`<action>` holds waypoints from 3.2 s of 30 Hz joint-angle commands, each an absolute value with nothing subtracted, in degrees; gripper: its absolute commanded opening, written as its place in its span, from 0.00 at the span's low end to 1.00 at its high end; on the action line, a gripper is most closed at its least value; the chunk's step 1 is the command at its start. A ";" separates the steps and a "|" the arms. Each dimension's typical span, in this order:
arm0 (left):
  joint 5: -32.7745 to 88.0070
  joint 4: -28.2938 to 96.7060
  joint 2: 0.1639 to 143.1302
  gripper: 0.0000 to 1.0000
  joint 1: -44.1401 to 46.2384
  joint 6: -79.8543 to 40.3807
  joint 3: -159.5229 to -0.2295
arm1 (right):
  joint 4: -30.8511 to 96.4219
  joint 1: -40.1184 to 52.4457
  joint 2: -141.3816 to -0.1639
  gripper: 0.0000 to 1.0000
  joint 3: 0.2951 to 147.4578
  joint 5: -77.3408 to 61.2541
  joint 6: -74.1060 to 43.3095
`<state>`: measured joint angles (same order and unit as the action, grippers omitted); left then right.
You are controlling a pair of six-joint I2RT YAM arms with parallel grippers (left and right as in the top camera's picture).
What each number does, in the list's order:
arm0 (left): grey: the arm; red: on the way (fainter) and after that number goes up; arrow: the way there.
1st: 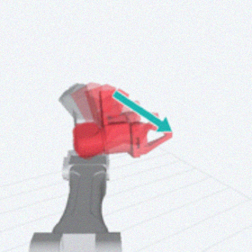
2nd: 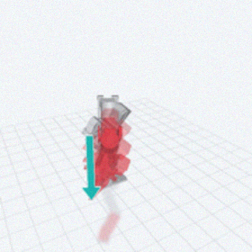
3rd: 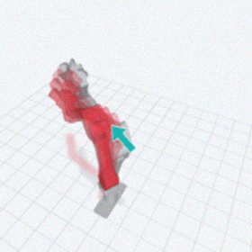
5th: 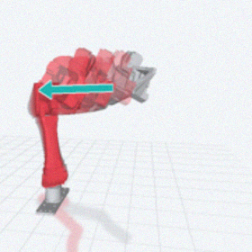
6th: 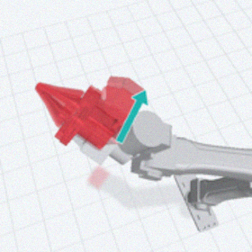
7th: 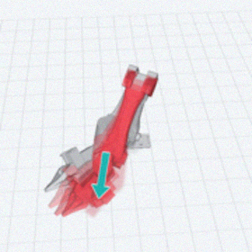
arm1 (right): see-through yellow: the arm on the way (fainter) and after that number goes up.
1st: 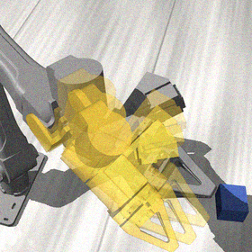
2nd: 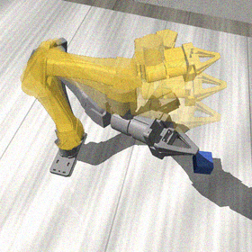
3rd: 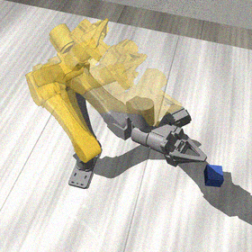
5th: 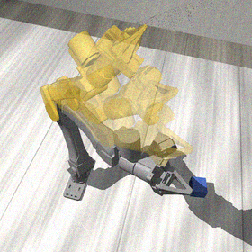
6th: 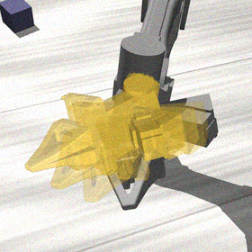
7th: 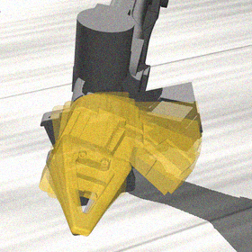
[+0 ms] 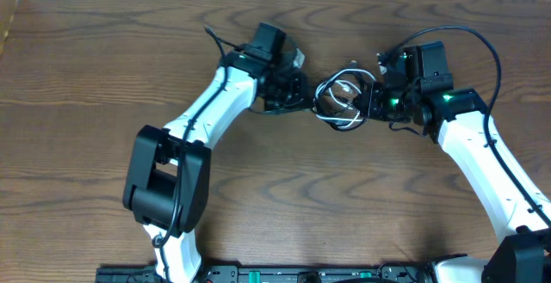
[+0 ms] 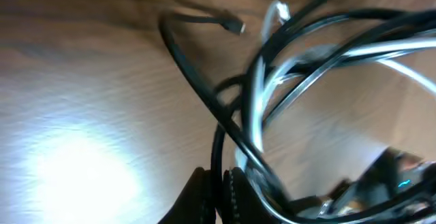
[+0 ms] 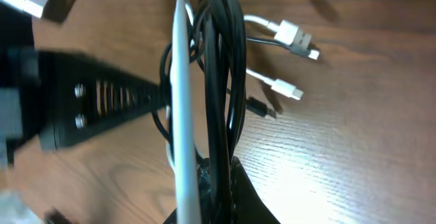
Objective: Untangle cables
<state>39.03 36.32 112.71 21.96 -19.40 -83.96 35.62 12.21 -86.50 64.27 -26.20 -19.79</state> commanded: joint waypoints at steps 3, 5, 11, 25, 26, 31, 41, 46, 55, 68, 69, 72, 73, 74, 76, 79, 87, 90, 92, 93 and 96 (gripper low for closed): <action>38.54 40.32 112.92 0.08 17.47 2.79 -84.60 | 37.04 10.79 -85.14 0.01 64.38 -28.86 -5.91; 38.54 41.69 112.92 0.08 16.25 5.85 -84.60 | 37.60 10.22 -85.14 0.01 64.38 -28.58 -4.80; 38.63 43.90 111.83 0.08 13.06 10.50 -84.62 | 39.86 9.41 -85.14 0.01 64.38 -20.40 -4.62; 41.76 46.15 108.84 0.77 13.10 8.08 -84.62 | 37.28 9.45 -85.14 0.01 64.38 -32.38 -2.90; 42.81 46.09 108.79 0.77 13.08 7.66 -84.62 | 37.06 9.47 -85.14 0.01 64.38 -33.10 -2.90; 50.02 44.51 108.77 0.77 14.61 4.69 -84.62 | 36.47 9.47 -85.14 0.01 64.38 -36.34 -2.96; 31.83 37.91 110.21 0.66 25.74 -10.90 -84.60 | 36.01 9.45 -85.14 0.01 64.38 -37.12 -8.16; 18.83 33.67 111.85 0.55 30.06 -19.44 -84.60 | 36.16 9.45 -85.14 0.01 64.38 -37.12 -8.32; 12.36 31.53 115.77 0.44 31.86 -24.36 -84.60 | 36.29 9.45 -85.14 0.01 64.38 -37.10 -8.32; 15.75 26.50 118.96 0.37 31.83 -25.82 -84.60 | 36.29 9.45 -85.14 0.01 64.38 -36.58 -9.13; 15.33 26.50 119.02 0.37 31.79 -25.80 -84.60 | 36.34 9.45 -85.14 0.01 64.38 -35.86 -10.41; 11.35 27.59 119.35 0.37 31.79 -25.80 -84.60 | 36.32 9.39 -85.14 0.01 64.38 -34.81 -11.81; 9.43 28.49 119.46 0.37 31.79 -25.80 -84.60 | 36.25 9.34 -85.14 0.01 64.38 -34.81 -11.79; 7.49 29.63 119.50 0.37 31.79 -25.71 -84.60 | 36.25 9.34 -85.14 0.01 64.38 -34.81 -11.79; 3.03 32.93 119.48 0.37 31.79 -25.21 -84.60 | 36.32 9.32 -85.12 0.01 64.38 -34.41 -11.84; -1.74 39.07 119.48 0.36 31.62 -24.08 -84.60 | 36.84 8.91 -85.12 0.01 64.38 -32.32 -13.30; -0.19 46.17 115.26 0.22 30.04 -16.23 -84.64 | 36.62 7.53 -85.12 0.01 64.38 -28.84 -20.45; 1.06 45.08 109.25 0.23 29.91 -13.65 -84.66 | 36.62 7.55 -85.12 0.01 64.38 -27.92 -25.26; 1.06 43.62 104.64 0.27 29.91 -12.23 -84.66 | 36.67 7.55 -85.12 0.01 64.38 -27.99 -28.29; 1.08 42.87 102.61 0.29 29.93 -12.03 -84.66 | 36.73 7.53 -85.12 0.01 64.38 -28.03 -30.28; 2.44 40.38 96.99 0.38 29.95 -11.88 -84.66 | 36.56 7.55 -85.12 0.01 64.38 -29.71 -35.83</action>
<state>1.41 41.41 102.65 30.04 -14.20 -83.94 36.80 7.92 -86.50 64.27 -28.53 -27.75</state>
